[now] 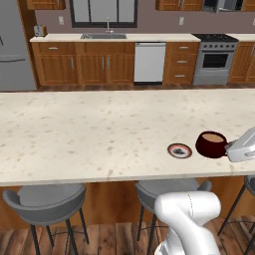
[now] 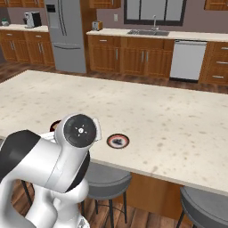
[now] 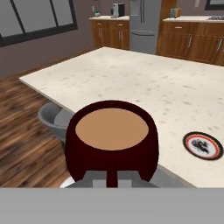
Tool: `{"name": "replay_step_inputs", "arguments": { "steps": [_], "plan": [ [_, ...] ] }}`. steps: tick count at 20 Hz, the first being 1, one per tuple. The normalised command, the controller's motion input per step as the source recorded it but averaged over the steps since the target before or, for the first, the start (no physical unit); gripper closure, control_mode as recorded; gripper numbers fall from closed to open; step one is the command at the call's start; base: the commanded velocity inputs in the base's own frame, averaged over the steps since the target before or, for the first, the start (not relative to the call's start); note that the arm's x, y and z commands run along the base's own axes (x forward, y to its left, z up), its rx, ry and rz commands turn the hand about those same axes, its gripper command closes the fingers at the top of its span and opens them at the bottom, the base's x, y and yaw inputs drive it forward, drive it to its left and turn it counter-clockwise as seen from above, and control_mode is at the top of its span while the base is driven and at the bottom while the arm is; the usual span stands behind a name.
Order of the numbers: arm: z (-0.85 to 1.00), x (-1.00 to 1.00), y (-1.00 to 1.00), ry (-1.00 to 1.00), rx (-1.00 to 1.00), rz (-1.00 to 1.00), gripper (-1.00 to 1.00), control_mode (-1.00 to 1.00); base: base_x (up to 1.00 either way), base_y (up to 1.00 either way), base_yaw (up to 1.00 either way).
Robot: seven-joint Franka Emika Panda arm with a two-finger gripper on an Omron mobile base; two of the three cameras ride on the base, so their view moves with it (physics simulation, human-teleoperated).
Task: Pick the cup of tea, navigate to the dining table, and place it on the saucer.
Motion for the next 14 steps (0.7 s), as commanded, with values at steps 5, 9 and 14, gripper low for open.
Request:
{"name": "replay_step_inputs", "arguments": {
  "steps": [5,9,14],
  "plan": [
    [0.0,0.0,0.0,0.0,0.0,0.0,1.0,1.0,0.0,0.0,0.0],
    [0.0,0.0,0.0,0.0,0.0,0.0,1.0,1.0,0.03,-0.14,0.0],
    [-0.04,0.12,-0.45,0.03,0.0,0.07,1.0,-1.0,0.0,0.0,0.0]
  ]
}}
